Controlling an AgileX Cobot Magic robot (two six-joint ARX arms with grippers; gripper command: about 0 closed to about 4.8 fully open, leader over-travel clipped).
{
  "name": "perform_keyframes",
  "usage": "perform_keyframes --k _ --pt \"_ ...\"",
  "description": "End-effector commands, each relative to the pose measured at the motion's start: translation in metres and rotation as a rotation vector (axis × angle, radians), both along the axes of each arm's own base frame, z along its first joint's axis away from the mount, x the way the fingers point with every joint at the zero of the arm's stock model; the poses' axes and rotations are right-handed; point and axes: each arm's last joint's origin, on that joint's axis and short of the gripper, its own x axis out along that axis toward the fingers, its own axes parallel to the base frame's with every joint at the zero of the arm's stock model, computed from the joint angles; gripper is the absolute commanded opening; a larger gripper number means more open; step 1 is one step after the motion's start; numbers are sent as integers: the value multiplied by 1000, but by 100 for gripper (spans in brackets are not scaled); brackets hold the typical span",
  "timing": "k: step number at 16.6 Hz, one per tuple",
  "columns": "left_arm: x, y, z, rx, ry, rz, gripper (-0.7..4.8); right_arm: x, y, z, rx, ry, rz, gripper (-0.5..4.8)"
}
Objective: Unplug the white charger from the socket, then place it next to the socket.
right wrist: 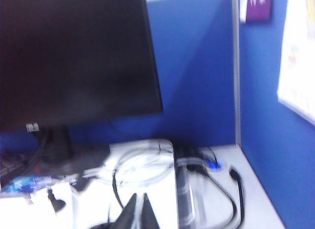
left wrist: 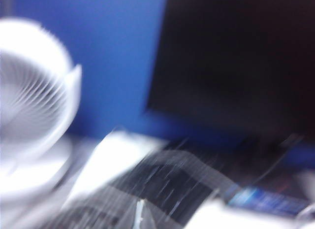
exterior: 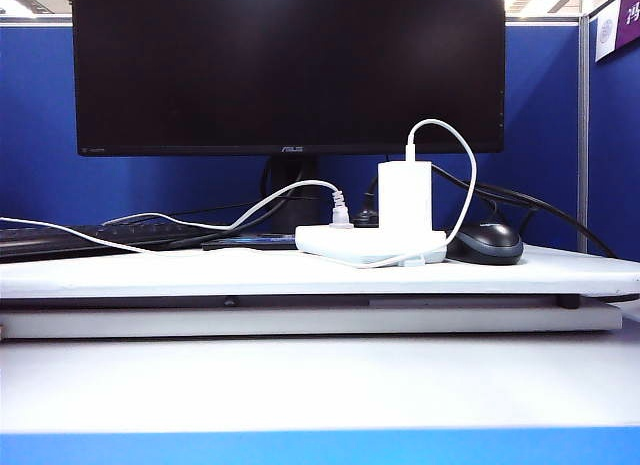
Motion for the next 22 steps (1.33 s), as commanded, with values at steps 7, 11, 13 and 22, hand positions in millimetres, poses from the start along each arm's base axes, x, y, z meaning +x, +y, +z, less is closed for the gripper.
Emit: perform_keyframes --k 7,11,13,22 --pt "113 -40 102 133 -21 -720 -5 64 8 87 -31 56 184 -1" --pt "143 -91 105 230 36 -909 -5 101 13 106 -32 153 274 -1" --pt "154 -120 82 276 176 -984 -5 118 24 98 -38 214 366 -1" --pt "182 -187 7 416 458 -941 -5 182 70 45 -215 384 546 -1"
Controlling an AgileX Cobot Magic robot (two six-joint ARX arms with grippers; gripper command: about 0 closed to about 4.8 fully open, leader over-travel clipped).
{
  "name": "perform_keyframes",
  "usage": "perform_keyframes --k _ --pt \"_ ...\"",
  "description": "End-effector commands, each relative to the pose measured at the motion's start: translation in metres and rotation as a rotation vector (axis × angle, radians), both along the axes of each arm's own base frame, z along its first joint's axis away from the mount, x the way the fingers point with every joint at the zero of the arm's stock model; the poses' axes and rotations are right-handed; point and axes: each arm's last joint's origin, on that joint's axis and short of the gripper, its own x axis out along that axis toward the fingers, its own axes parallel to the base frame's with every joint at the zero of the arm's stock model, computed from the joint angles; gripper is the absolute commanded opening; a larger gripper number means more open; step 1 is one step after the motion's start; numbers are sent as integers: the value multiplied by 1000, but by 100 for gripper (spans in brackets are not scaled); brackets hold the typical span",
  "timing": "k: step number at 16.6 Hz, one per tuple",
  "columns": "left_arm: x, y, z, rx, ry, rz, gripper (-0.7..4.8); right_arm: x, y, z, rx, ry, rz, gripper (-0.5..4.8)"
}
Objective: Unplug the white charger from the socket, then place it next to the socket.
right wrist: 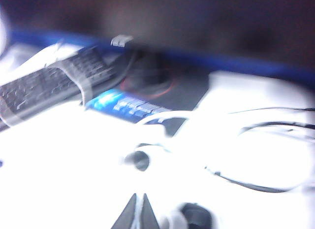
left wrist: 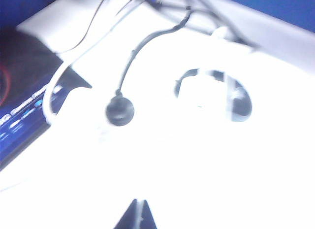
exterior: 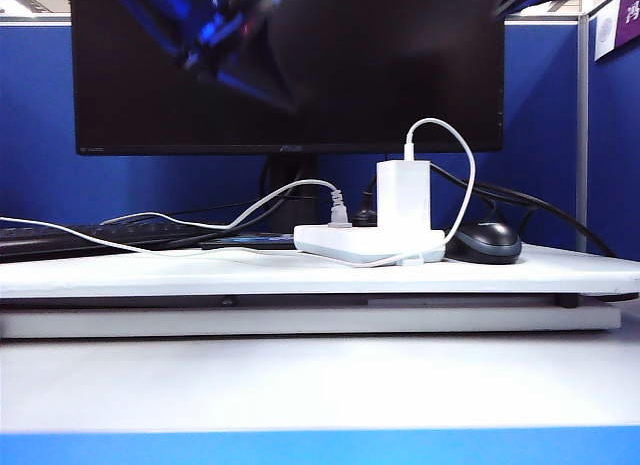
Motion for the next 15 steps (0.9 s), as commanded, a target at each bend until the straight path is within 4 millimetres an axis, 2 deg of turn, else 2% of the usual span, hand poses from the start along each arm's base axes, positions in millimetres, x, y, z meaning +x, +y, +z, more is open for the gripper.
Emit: perform_keyframes --k 1,4,9,15 --pt "12 -5 1 -75 -38 40 -5 14 17 -8 -50 -62 91 -1" --pt "16 -7 7 -87 -71 43 -5 14 26 -27 -44 -67 115 -1" --pt "19 -9 2 -79 -61 46 -5 3 45 -61 -74 -1 170 -1" --pt "20 -9 0 -75 -54 46 -5 -6 57 -90 -85 -63 143 -1"
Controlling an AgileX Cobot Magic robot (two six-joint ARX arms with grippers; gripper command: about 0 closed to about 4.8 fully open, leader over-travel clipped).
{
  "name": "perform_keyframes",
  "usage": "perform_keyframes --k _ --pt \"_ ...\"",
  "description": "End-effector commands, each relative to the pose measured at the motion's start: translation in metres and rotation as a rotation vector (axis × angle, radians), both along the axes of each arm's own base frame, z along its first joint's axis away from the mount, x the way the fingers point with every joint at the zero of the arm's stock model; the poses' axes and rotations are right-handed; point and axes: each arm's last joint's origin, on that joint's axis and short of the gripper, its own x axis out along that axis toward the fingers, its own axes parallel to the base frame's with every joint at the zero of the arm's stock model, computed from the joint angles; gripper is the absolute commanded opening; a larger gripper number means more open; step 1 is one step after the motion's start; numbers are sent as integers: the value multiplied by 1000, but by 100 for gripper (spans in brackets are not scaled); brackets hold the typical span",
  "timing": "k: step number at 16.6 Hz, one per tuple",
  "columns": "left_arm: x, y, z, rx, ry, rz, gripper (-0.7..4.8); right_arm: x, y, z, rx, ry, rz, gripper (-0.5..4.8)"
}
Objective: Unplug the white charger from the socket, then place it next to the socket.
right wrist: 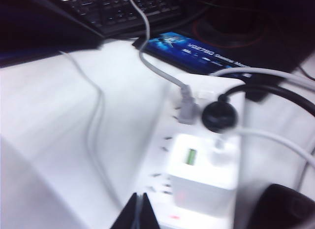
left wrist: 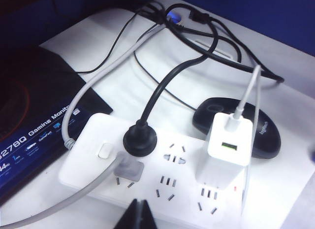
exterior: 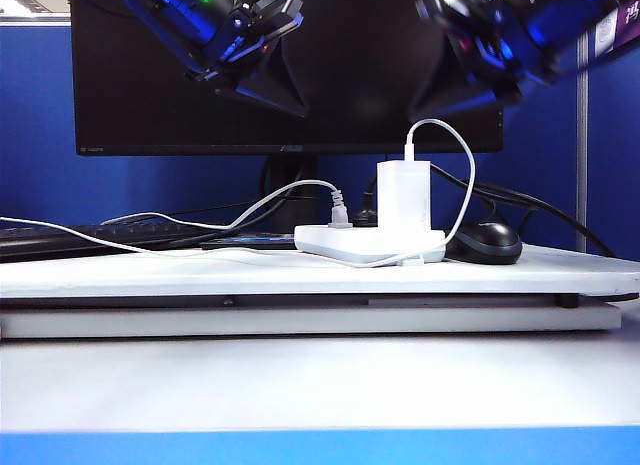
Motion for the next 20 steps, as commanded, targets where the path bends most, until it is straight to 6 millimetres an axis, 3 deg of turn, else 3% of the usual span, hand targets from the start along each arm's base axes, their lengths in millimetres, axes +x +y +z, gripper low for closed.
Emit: perform_keyframes --k 1,8,15,19,20 --pt "0 0 3 -10 -15 -3 -5 -2 2 -4 15 -84 -44 -1" --pt "0 0 3 -9 -13 -3 -5 -3 0 -12 8 -108 -90 -1" --pt "0 0 3 -10 -11 -7 -5 -14 -6 -45 28 -160 -115 -1" --pt "0 0 3 -10 -12 -6 -5 -15 -8 -45 81 -183 -182 -1" --pt "0 0 3 -11 -13 -6 -5 -14 -9 -46 102 -158 -212 29"
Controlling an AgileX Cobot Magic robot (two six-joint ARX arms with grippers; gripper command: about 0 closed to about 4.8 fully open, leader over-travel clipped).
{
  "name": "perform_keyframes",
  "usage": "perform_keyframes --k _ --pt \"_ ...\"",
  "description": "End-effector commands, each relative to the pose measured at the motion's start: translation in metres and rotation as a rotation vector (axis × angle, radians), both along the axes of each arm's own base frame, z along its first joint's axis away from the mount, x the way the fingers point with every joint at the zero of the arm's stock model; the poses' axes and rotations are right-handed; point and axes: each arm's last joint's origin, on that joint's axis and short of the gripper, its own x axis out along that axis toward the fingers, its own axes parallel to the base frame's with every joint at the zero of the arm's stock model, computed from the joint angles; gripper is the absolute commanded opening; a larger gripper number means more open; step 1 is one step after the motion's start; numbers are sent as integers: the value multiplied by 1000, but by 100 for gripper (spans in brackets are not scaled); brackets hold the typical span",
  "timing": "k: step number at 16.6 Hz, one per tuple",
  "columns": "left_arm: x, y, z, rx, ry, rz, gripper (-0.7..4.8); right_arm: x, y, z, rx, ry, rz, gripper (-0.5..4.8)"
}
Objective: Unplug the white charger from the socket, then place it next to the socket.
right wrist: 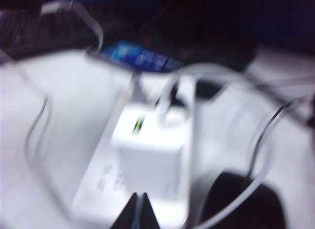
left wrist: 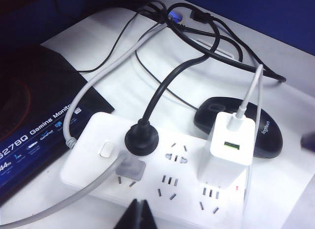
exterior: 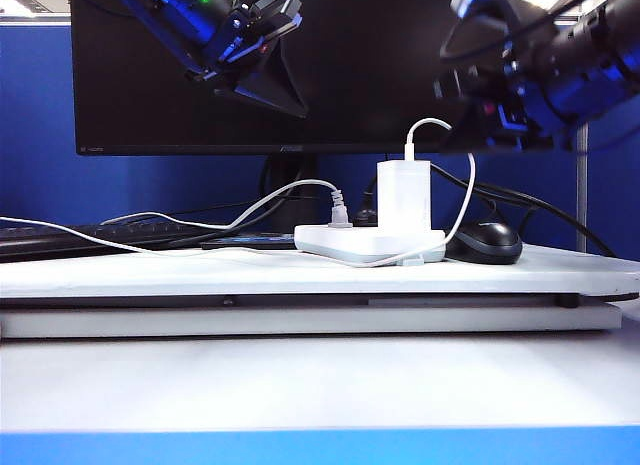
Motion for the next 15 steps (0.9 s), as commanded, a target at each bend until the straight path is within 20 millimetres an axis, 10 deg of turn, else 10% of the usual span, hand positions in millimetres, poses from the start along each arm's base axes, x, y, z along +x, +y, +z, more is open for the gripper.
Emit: perform_keyframes --k 1,3,15 --pt "0 -1 3 -12 -15 -6 -5 1 -1 2 71 23 -59 143" --pt "0 -1 3 -12 -16 -6 -5 3 0 0 78 29 -60 479" --pt "0 -1 3 -12 -15 -6 -5 28 13 -7 149 -14 -37 479"
